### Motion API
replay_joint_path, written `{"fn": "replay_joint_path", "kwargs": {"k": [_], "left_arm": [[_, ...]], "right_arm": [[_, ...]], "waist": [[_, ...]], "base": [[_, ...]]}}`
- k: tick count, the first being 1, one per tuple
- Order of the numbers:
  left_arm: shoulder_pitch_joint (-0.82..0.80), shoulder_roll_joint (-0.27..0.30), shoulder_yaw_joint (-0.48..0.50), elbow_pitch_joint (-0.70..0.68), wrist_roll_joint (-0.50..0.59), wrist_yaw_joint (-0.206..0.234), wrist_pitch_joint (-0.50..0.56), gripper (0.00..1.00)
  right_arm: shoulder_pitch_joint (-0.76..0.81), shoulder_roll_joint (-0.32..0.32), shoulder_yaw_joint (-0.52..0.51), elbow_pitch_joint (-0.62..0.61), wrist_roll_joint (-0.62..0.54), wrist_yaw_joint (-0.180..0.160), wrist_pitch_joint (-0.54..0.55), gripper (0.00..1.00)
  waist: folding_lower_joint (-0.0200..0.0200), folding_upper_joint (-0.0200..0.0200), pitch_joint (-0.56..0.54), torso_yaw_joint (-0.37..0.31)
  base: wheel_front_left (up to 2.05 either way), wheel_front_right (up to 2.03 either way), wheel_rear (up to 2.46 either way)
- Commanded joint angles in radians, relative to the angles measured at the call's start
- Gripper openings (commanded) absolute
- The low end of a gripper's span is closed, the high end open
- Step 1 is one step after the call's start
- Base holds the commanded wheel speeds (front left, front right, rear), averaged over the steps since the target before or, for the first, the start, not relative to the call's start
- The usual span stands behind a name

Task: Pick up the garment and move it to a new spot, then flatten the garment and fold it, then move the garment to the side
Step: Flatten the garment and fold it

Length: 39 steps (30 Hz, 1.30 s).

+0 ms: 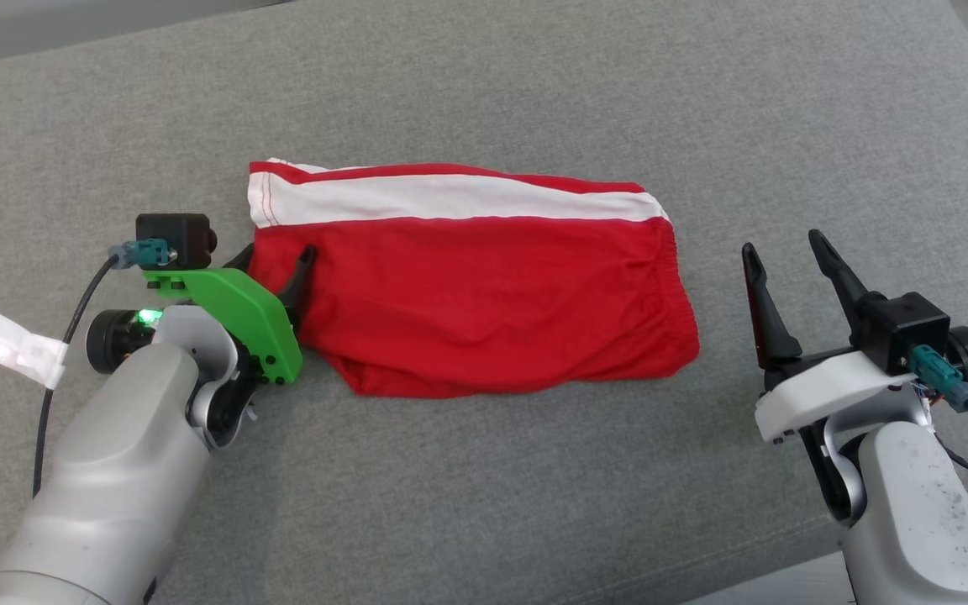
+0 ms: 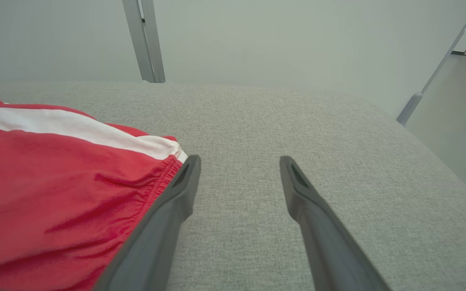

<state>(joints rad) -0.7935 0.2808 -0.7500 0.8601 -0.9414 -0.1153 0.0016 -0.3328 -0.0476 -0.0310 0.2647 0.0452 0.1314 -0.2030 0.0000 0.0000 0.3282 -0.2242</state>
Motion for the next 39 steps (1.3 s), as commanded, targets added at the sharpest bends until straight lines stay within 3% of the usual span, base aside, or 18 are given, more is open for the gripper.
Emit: {"fn": "replay_joint_path", "kwargs": {"k": [1,3,4,15,23,32,33,34,36,39], "left_arm": [[0.001,-0.007,-0.014,0.014,-0.006,0.000,0.016,0.78],[-0.001,-0.011,-0.020,0.012,-0.002,-0.002,0.014,0.11],[0.001,-0.012,-0.026,0.005,0.004,-0.005,0.006,0.00],[0.083,0.018,-0.027,-0.086,0.001,-0.005,-0.089,0.00],[0.217,0.057,-0.006,-0.206,-0.039,0.040,-0.105,0.00],[0.316,0.072,0.009,-0.302,-0.077,0.084,-0.110,0.00],[0.320,0.070,0.009,-0.306,-0.077,0.087,-0.113,0.07],[0.324,0.068,0.011,-0.311,-0.078,0.090,-0.120,0.42],[0.332,0.066,0.013,-0.315,-0.076,0.091,-0.134,0.99],[0.342,0.065,0.013,-0.314,-0.070,0.096,-0.155,1.00]], "right_arm": [[0.009,-0.003,-0.002,0.000,0.009,-0.001,-0.006,1.00],[0.009,-0.004,-0.005,0.001,0.011,-0.001,-0.009,1.00],[0.010,-0.004,-0.007,0.004,0.010,-0.001,-0.012,1.00],[0.028,-0.004,-0.032,0.017,-0.005,-0.001,-0.016,1.00],[0.065,-0.004,-0.055,0.015,-0.019,-0.001,0.000,1.00],[0.086,-0.004,-0.038,0.013,-0.014,-0.001,0.014,1.00],[0.089,-0.004,-0.036,0.014,-0.013,-0.001,0.016,1.00],[0.092,-0.004,-0.034,0.015,-0.012,-0.001,0.015,1.00],[0.097,-0.004,-0.032,0.017,-0.014,-0.001,0.018,1.00],[0.101,-0.004,-0.032,0.020,-0.018,-0.001,0.024,1.00]], "waist": [[0.0000,0.0000,0.005,-0.006],[0.0000,0.0000,0.005,-0.006],[0.0000,0.0000,0.002,-0.003],[0.0000,0.0000,-0.066,0.069],[0.0000,0.0000,-0.125,0.139],[0.0000,0.0000,-0.146,0.150],[0.0000,0.0000,-0.148,0.149],[0.0000,0.0000,-0.150,0.146],[0.0000,0.0000,-0.155,0.142],[0.0000,0.0000,-0.167,0.138]], "base": [[0.00,0.00,0.00],[0.00,0.00,0.00],[0.00,0.00,0.00],[0.00,0.00,0.00],[0.00,0.00,0.00],[0.00,0.00,0.00],[0.00,0.00,0.00],[0.00,0.00,0.00],[0.00,0.00,0.00],[0.00,0.00,0.00]]}}
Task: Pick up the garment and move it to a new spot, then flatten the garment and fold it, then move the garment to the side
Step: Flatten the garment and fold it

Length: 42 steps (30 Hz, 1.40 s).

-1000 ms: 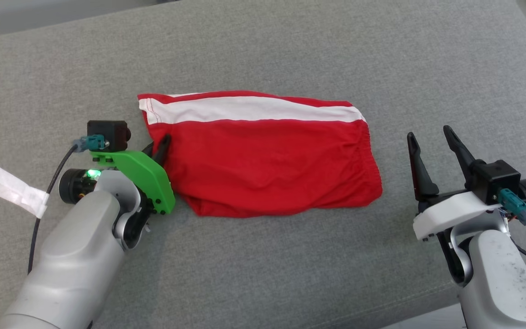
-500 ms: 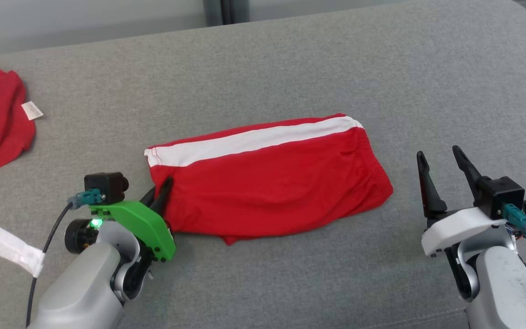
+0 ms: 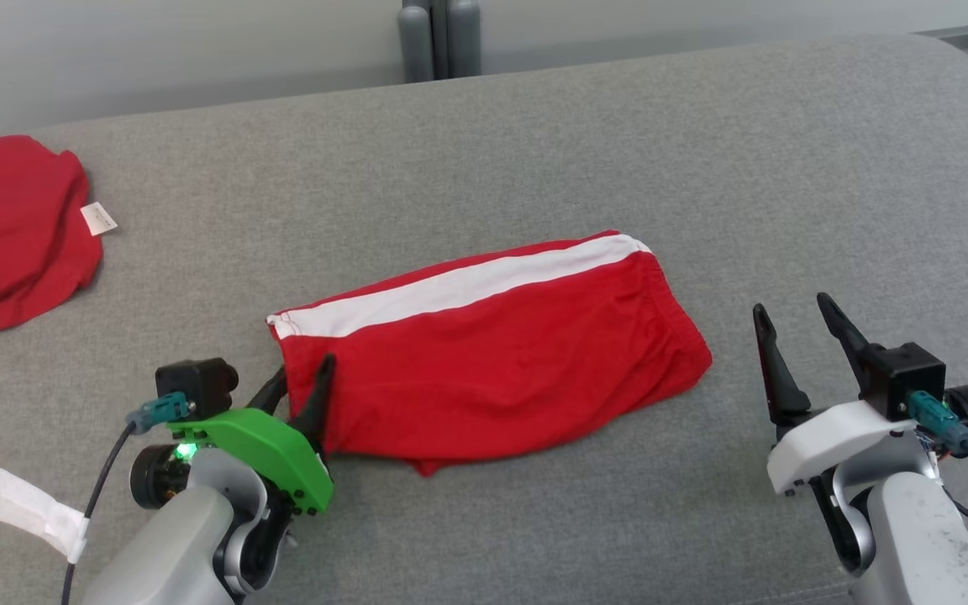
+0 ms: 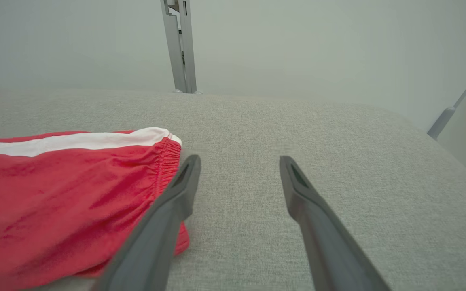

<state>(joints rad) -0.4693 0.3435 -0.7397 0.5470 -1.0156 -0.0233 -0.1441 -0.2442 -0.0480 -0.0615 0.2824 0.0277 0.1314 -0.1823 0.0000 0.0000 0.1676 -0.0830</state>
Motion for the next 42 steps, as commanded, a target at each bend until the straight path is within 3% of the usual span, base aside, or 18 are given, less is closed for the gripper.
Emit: {"fn": "replay_joint_path", "kwargs": {"k": [1,10,17,27,42], "left_arm": [[0.019,0.003,0.000,-0.001,0.013,0.005,-0.021,1.00],[0.074,0.008,0.040,-0.019,0.110,0.016,-0.119,1.00],[0.219,-0.035,0.235,-0.153,0.245,0.038,-0.120,1.00],[0.389,-0.127,0.402,-0.256,0.398,0.004,-0.120,1.00],[0.379,-0.215,0.486,-0.246,0.513,-0.055,-0.120,1.00]], "right_arm": [[0.013,-0.004,-0.002,0.004,-0.001,-0.001,0.004,1.00],[0.042,-0.003,-0.016,0.008,-0.012,-0.001,0.019,1.00],[0.062,-0.003,-0.020,0.012,-0.006,-0.001,0.026,1.00],[0.055,-0.003,-0.024,0.053,-0.011,-0.001,0.057,1.00],[-0.146,-0.003,-0.013,0.256,-0.101,-0.001,0.267,1.00]], "waist": [[0.0000,0.0000,-0.010,-0.004],[0.0000,0.0000,-0.064,0.014],[0.0000,0.0000,-0.101,0.036],[0.0000,0.0000,-0.122,0.084],[0.0000,0.0000,-0.079,0.183]], "base": [[0.00,0.00,0.00],[0.00,0.00,0.00],[0.00,0.00,0.00],[0.00,0.00,0.00],[0.00,0.00,0.00]]}}
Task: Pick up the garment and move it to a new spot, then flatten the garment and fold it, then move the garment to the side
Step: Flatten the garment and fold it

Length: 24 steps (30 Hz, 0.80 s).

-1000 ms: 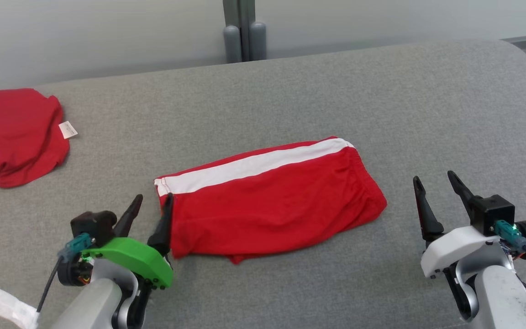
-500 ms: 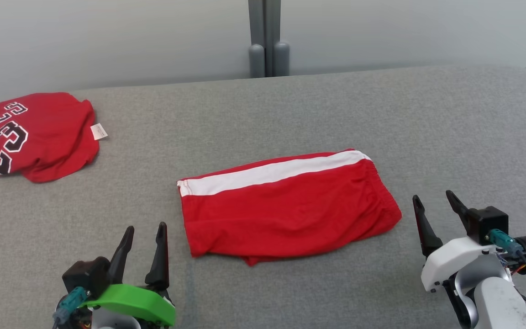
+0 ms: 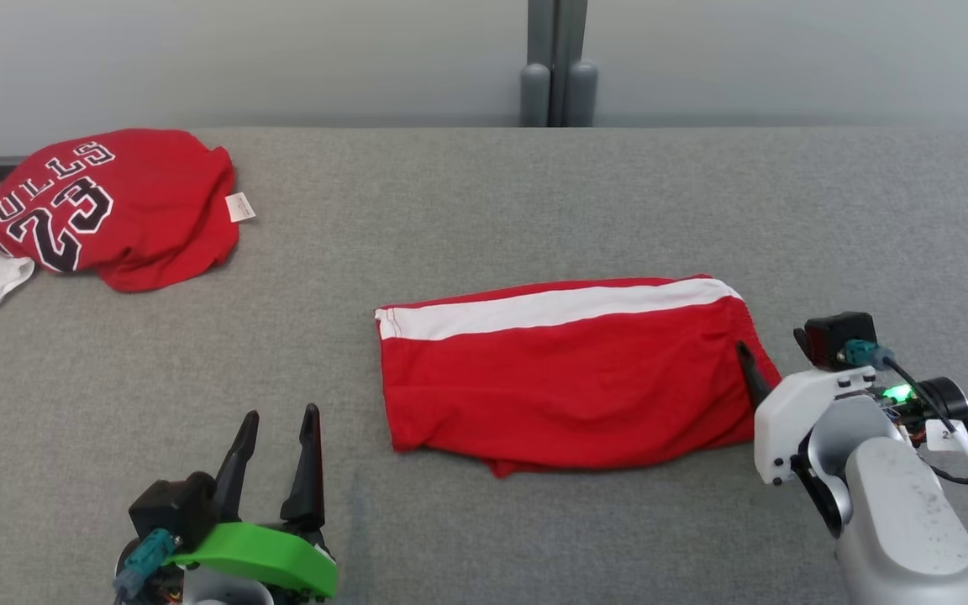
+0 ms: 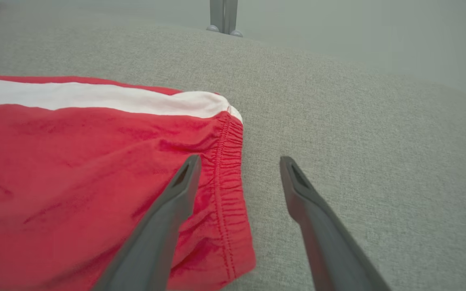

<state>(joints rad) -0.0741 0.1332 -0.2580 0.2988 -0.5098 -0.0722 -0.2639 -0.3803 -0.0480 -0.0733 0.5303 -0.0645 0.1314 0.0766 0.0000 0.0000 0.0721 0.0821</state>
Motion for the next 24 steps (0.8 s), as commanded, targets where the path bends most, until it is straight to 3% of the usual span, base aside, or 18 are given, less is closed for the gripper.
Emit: {"fn": "replay_joint_path", "kwargs": {"k": [1,8,13,14,15,19,20,24], "left_arm": [[-0.019,-0.008,0.010,0.004,0.009,-0.009,-0.001,1.00],[-0.034,-0.031,0.044,0.021,0.035,-0.026,-0.001,1.00],[-0.040,-0.041,0.066,0.024,0.053,-0.035,-0.001,1.00],[-0.040,-0.043,0.073,0.023,0.055,-0.038,-0.001,1.00],[-0.041,-0.044,0.077,0.023,0.058,-0.040,-0.001,1.00],[-0.043,-0.050,0.086,0.024,0.068,-0.043,-0.001,1.00],[-0.043,-0.051,0.088,0.026,0.071,-0.045,-0.001,1.00],[-0.050,-0.055,0.092,0.030,0.080,-0.050,-0.001,1.00]], "right_arm": [[-0.021,-0.003,0.000,0.025,-0.012,-0.001,0.023,1.00],[-0.076,-0.007,0.000,0.140,-0.025,-0.001,0.150,1.00],[-0.080,-0.009,0.029,0.181,0.000,-0.001,0.183,1.00],[-0.082,-0.008,0.038,0.186,0.012,-0.001,0.185,0.78],[-0.083,-0.007,0.045,0.189,0.024,-0.001,0.185,0.48],[-0.092,-0.004,0.083,0.195,0.058,-0.001,0.180,0.07],[-0.097,-0.004,0.090,0.196,0.062,-0.001,0.176,0.01],[-0.116,-0.006,0.101,0.202,0.074,-0.001,0.157,0.00]], "waist": [[0.0000,0.0000,0.021,0.022],[0.0000,0.0000,0.049,0.049],[0.0000,0.0000,0.061,0.049],[0.0000,0.0000,0.063,0.047],[0.0000,0.0000,0.065,0.045],[0.0000,0.0000,0.070,0.031],[0.0000,0.0000,0.071,0.027],[0.0000,0.0000,0.071,0.013]], "base": [[0.00,0.00,0.00],[0.00,0.00,0.00],[0.00,0.00,0.00],[0.00,0.00,0.00],[0.00,0.00,0.00],[0.00,0.00,0.00],[0.00,0.00,0.00],[0.00,0.00,0.00]]}}
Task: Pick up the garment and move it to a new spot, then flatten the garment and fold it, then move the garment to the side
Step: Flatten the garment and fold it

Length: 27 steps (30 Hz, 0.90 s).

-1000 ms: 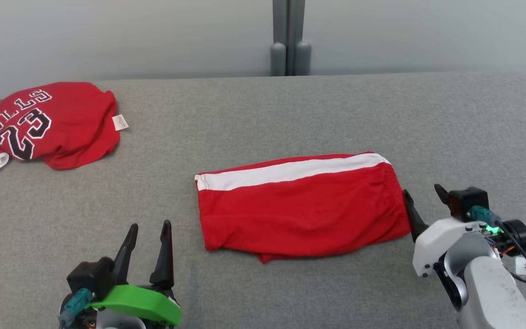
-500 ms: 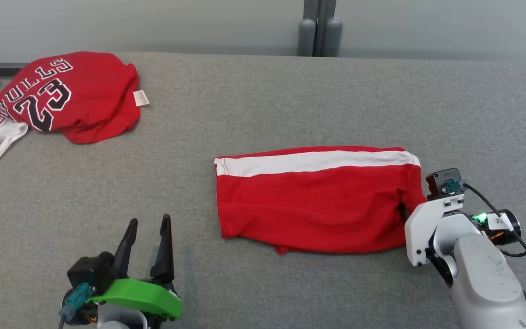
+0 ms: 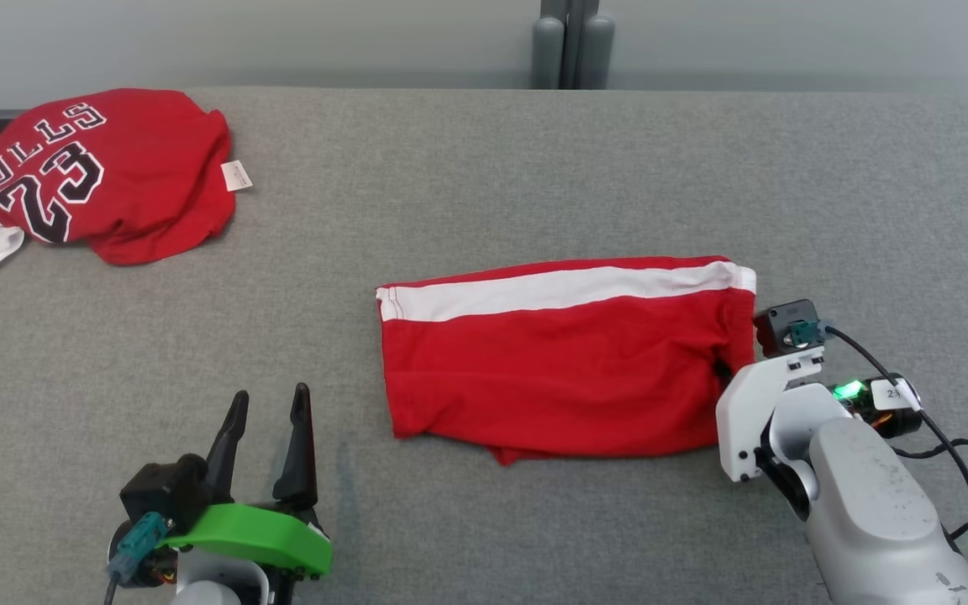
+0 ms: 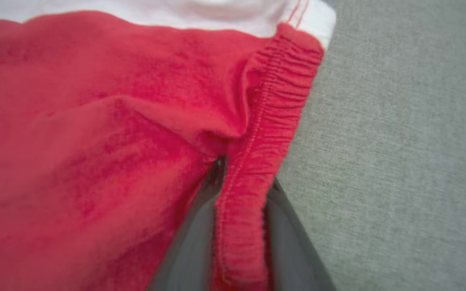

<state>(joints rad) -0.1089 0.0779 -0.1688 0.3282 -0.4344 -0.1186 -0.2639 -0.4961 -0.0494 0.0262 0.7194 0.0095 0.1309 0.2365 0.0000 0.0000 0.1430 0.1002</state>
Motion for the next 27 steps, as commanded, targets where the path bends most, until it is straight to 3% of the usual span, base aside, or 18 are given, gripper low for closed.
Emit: {"fn": "replay_joint_path", "kwargs": {"k": [1,9,19,23,27], "left_arm": [[-0.016,-0.001,0.005,0.001,0.007,-0.005,-0.001,1.00],[-0.009,-0.006,0.021,0.000,0.019,-0.009,-0.001,1.00],[-0.004,-0.014,0.019,-0.013,0.028,-0.012,-0.001,1.00],[0.002,-0.014,0.018,-0.012,0.029,-0.013,-0.001,1.00],[0.010,-0.015,0.016,-0.008,0.030,-0.014,-0.001,1.00]], "right_arm": [[-0.004,-0.006,0.000,0.013,0.005,-0.001,-0.010,0.00],[-0.036,-0.036,-0.039,0.005,0.033,-0.001,-0.043,0.00],[0.003,-0.152,-0.161,-0.077,0.029,-0.001,-0.007,0.00],[0.032,-0.140,-0.193,-0.118,0.059,-0.001,0.013,0.00],[0.057,-0.100,-0.160,-0.178,0.134,-0.001,0.044,0.00]], "waist": [[0.0000,0.0000,-0.001,-0.010],[0.0000,0.0000,-0.011,-0.058],[0.0000,0.0000,-0.018,-0.096],[0.0000,0.0000,-0.023,-0.102],[0.0000,0.0000,-0.031,-0.105]], "base": [[0.00,0.00,0.00],[0.00,0.00,0.00],[0.00,0.00,0.00],[0.00,0.00,0.00],[0.00,0.00,0.00]]}}
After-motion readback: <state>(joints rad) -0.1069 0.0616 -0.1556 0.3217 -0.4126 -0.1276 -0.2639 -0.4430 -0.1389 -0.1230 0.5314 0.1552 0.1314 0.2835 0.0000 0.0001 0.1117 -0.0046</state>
